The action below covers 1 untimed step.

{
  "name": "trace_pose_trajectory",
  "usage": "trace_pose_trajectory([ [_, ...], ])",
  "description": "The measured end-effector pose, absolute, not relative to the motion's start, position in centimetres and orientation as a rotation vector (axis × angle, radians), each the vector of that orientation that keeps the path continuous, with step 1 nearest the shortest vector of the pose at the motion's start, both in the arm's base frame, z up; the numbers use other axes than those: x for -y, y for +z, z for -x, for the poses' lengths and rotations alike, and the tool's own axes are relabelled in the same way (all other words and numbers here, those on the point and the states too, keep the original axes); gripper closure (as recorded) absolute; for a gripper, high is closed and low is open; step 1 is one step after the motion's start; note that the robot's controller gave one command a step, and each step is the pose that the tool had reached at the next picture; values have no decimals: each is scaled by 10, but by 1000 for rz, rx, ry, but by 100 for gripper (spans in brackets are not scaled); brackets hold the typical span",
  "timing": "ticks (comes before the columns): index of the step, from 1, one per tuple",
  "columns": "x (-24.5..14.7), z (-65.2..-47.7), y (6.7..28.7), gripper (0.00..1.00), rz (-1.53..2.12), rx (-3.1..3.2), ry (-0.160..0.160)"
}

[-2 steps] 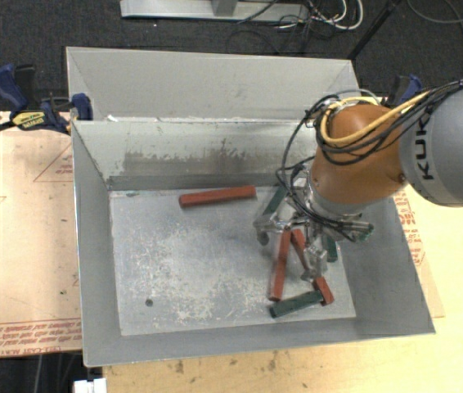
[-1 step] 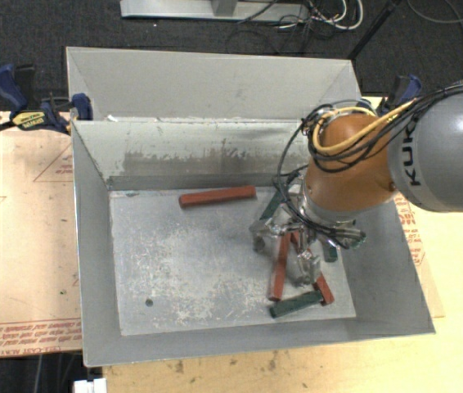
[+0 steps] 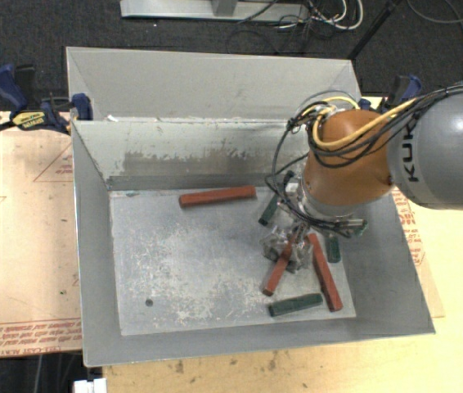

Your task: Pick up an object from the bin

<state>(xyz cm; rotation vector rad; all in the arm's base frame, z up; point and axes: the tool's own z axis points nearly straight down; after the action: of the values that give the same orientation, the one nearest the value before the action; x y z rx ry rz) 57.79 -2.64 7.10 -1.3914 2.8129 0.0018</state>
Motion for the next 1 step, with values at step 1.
trace_pose_trajectory([
  [1, 26, -578, 71, 100, 1391, -2813, 2],
])
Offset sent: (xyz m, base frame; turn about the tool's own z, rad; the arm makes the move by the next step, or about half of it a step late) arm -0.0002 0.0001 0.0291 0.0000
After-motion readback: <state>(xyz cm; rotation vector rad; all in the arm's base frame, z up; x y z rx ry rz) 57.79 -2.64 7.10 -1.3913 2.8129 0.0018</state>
